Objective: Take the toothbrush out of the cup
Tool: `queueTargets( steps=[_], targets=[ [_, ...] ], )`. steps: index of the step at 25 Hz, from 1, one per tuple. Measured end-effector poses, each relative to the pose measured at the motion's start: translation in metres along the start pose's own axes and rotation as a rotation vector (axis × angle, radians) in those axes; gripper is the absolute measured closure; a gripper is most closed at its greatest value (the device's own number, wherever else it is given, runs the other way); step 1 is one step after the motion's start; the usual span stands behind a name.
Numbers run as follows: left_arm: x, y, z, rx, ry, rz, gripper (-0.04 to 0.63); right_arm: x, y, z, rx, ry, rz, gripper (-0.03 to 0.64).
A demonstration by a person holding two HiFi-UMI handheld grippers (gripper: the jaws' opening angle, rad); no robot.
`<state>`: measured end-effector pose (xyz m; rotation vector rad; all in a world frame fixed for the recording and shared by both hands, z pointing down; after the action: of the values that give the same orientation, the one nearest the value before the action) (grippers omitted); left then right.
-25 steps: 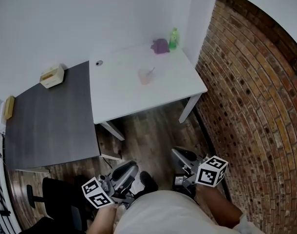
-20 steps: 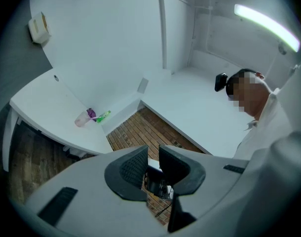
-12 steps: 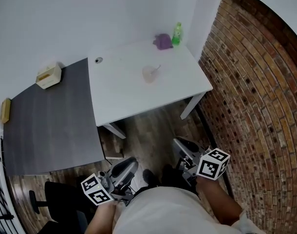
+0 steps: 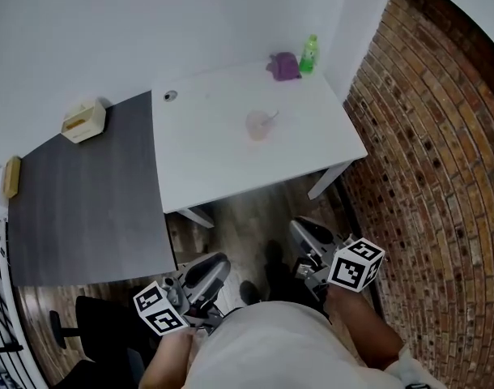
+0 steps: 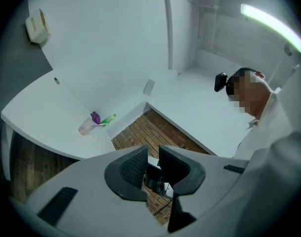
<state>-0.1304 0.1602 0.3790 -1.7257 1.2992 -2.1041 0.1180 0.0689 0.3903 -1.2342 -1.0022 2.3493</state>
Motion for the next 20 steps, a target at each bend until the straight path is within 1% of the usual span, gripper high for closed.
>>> queueTargets(
  steps=[3,14,20],
  targets=[
    [0.01,0.012,0.013,-0.005,0.017,-0.001,0.529,-0.013,0.016,0.011,0.022,0.002,-0.017,0.602],
    [0.057,0.055,0.072,-0.035,0.089,-0.023,0.529,-0.073,0.07,0.054,0.114,0.028,-0.021,0.603],
    [0.075,0.071,0.096,-0.054,0.135,-0.02,0.529,-0.099,0.093,0.067,0.128,0.022,-0.035,0.601]
  ],
)
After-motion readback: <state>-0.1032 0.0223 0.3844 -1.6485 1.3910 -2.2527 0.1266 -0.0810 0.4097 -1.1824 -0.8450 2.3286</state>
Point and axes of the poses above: the fingertips, and each gripper's own axes: z forward along the fingers, x to its left, y out of its top, the point moved 7 cm from there along -z, backward along the fingers, and after that the axes turned 13 degrees about x, right-handed, at the moved point
